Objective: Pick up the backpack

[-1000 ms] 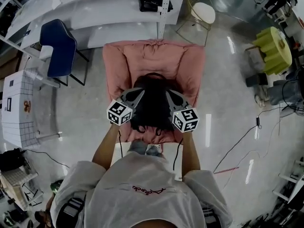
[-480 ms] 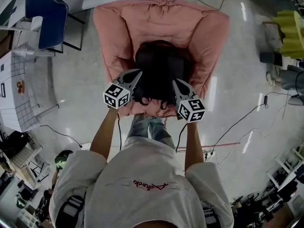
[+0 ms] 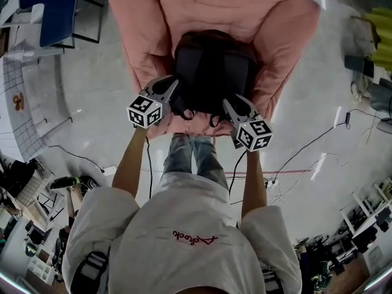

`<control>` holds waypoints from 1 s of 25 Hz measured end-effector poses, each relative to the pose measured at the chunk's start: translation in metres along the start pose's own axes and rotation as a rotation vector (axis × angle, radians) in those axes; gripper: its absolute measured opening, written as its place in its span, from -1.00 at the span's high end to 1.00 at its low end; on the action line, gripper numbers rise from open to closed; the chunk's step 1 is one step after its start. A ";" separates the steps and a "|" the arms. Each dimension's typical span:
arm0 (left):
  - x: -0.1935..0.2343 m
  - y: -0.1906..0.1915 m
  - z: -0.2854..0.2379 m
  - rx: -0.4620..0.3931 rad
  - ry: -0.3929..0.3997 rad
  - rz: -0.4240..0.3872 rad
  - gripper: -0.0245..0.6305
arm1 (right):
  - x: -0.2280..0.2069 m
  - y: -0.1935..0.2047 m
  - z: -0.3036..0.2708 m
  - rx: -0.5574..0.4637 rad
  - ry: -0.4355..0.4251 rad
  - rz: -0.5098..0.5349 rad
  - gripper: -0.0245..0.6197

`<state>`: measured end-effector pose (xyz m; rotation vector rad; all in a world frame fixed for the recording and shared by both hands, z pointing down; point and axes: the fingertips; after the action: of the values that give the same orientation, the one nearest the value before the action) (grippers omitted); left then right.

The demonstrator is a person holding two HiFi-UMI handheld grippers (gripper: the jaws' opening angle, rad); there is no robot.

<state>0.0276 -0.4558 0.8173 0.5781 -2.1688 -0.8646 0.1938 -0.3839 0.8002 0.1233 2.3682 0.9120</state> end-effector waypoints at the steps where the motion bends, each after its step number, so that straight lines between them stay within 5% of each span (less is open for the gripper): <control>1: 0.001 0.001 -0.002 0.004 0.016 0.010 0.69 | -0.006 0.002 0.000 0.002 0.004 -0.004 0.45; 4: 0.006 0.003 -0.010 0.031 0.050 0.005 0.29 | -0.023 0.006 0.004 0.011 0.027 0.002 0.34; 7: 0.010 0.005 -0.015 0.058 0.089 -0.016 0.19 | -0.027 0.001 0.008 0.010 0.008 0.015 0.30; 14: 0.010 0.003 -0.026 0.082 0.195 -0.031 0.17 | -0.056 -0.003 0.008 0.056 0.007 0.066 0.18; 25: -0.030 0.011 -0.042 0.172 0.487 -0.069 0.20 | -0.047 0.022 -0.025 0.202 -0.164 0.082 0.18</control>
<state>0.0774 -0.4464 0.8334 0.8550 -1.7914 -0.5057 0.2153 -0.3954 0.8517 0.3634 2.3097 0.6705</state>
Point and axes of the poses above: the fingertips, and each gripper's own axes: z backward along the fingers, x to its left, y out of its underside, and after that the axes turned 2 degrees about x, right-handed
